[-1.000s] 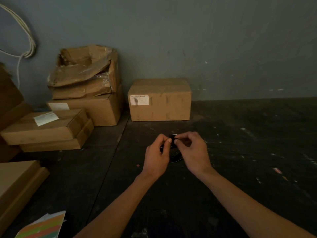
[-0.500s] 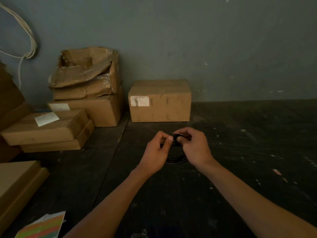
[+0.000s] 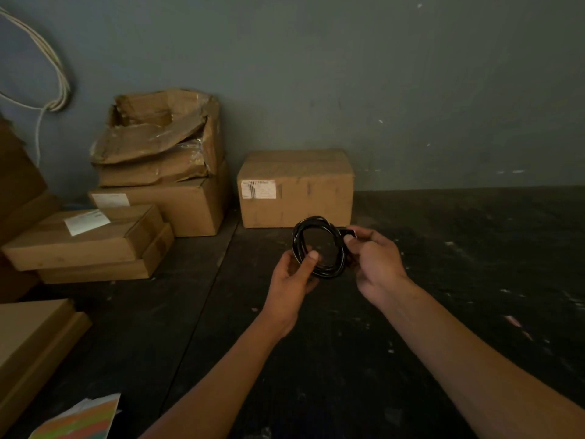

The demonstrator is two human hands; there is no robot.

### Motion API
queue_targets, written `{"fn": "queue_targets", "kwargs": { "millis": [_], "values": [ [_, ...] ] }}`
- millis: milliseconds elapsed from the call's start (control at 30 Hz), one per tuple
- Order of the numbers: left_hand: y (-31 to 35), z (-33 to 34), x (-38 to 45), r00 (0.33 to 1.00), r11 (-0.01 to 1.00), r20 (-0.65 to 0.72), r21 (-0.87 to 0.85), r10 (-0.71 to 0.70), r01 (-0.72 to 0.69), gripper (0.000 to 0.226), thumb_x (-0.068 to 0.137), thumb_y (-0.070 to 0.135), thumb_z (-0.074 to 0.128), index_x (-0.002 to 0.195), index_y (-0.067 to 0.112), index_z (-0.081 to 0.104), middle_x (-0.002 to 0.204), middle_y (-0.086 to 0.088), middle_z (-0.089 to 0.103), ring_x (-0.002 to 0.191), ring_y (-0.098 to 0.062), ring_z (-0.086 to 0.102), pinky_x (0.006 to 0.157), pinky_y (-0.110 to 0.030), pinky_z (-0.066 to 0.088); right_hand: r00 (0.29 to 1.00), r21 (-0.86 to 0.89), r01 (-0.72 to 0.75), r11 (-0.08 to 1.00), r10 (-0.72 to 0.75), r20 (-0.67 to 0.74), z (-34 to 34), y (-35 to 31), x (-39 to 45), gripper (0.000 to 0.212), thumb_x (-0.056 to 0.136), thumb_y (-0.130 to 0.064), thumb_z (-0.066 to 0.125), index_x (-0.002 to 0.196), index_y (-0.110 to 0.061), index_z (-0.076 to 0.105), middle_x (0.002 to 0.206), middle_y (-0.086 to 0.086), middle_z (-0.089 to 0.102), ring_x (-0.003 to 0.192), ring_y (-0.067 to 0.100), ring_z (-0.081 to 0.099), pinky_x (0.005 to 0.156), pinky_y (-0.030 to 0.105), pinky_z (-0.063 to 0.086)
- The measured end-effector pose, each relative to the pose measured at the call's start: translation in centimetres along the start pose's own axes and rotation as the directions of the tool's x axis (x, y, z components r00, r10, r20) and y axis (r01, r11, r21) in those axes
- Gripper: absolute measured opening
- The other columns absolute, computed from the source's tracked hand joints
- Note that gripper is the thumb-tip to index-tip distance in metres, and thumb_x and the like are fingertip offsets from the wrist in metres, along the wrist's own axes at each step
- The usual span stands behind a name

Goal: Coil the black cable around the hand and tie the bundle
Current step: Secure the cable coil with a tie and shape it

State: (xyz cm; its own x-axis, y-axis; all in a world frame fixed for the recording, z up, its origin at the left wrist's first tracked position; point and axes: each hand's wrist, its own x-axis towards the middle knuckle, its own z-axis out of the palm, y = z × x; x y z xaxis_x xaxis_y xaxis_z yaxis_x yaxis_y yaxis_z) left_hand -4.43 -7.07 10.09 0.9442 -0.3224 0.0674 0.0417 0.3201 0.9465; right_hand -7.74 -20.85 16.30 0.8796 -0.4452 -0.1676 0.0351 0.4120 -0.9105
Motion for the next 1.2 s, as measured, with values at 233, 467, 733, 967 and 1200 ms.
{"fn": "queue_targets", "kwargs": {
  "millis": [233,467,733,967,1200],
  "values": [
    [0.4,0.8,0.4,0.993,0.951,-0.042,-0.293,-0.114,0.097,0.025,0.095,0.024,0.058,0.114,0.012,0.067,0.095,-0.005,0.074,0.100,-0.022,0.069,0.091,-0.043,0.054,0.988,0.131,-0.148,0.980,0.152,-0.018,-0.8,1.4,0.9,0.026,0.092,-0.002,0.054,0.109,-0.017,0.066,0.109,0.010,0.071,0.101,0.026,0.067,0.095,0.046,0.051],
    [0.7,1.1,0.7,0.989,0.972,-0.100,-0.220,-0.108,0.084,0.019,0.097,0.023,0.054,0.105,0.011,0.067,0.065,0.004,0.056,0.058,-0.008,0.053,0.077,-0.035,0.053,0.959,0.179,-0.280,0.943,0.283,0.012,-2.2,4.0,0.2,0.024,0.091,-0.001,0.055,0.108,-0.013,0.066,0.103,0.013,0.074,0.093,0.025,0.071,0.076,0.036,0.056],
    [0.7,0.4,1.1,0.983,0.984,-0.091,-0.097,-0.159,0.151,0.024,0.102,0.019,0.039,0.111,0.008,0.059,0.057,0.006,0.042,0.048,-0.007,0.037,0.057,-0.030,0.038,0.934,0.009,-0.349,0.937,0.347,0.083,-4.3,6.7,-0.8,0.024,0.089,-0.003,0.061,0.111,-0.011,0.063,0.100,0.011,0.071,0.090,0.022,0.066,0.071,0.035,0.047],
    [-0.7,0.4,0.2,0.991,0.985,-0.111,0.146,-0.079,0.095,0.013,0.103,0.017,0.044,0.115,0.016,0.047,0.078,-0.002,0.050,0.053,-0.005,0.046,0.052,-0.024,0.043,0.901,-0.165,-0.374,0.912,0.400,0.169,-7.1,7.2,-0.7,0.025,0.087,-0.006,0.064,0.112,-0.012,0.064,0.103,0.012,0.071,0.093,0.025,0.068,0.073,0.034,0.050],
    [-3.0,0.2,-0.6,0.988,0.918,-0.144,0.383,-0.050,0.102,0.009,0.104,0.018,0.041,0.109,0.021,0.047,0.085,-0.004,0.052,0.059,-0.010,0.043,0.051,-0.024,0.039,0.967,-0.780,-0.148,0.608,0.254,0.014,-16.3,7.8,-0.8,0.014,0.087,-0.017,0.068,0.100,-0.022,0.062,0.101,0.003,0.067,0.082,0.014,0.065,0.065,0.025,0.049]
  ]
}}
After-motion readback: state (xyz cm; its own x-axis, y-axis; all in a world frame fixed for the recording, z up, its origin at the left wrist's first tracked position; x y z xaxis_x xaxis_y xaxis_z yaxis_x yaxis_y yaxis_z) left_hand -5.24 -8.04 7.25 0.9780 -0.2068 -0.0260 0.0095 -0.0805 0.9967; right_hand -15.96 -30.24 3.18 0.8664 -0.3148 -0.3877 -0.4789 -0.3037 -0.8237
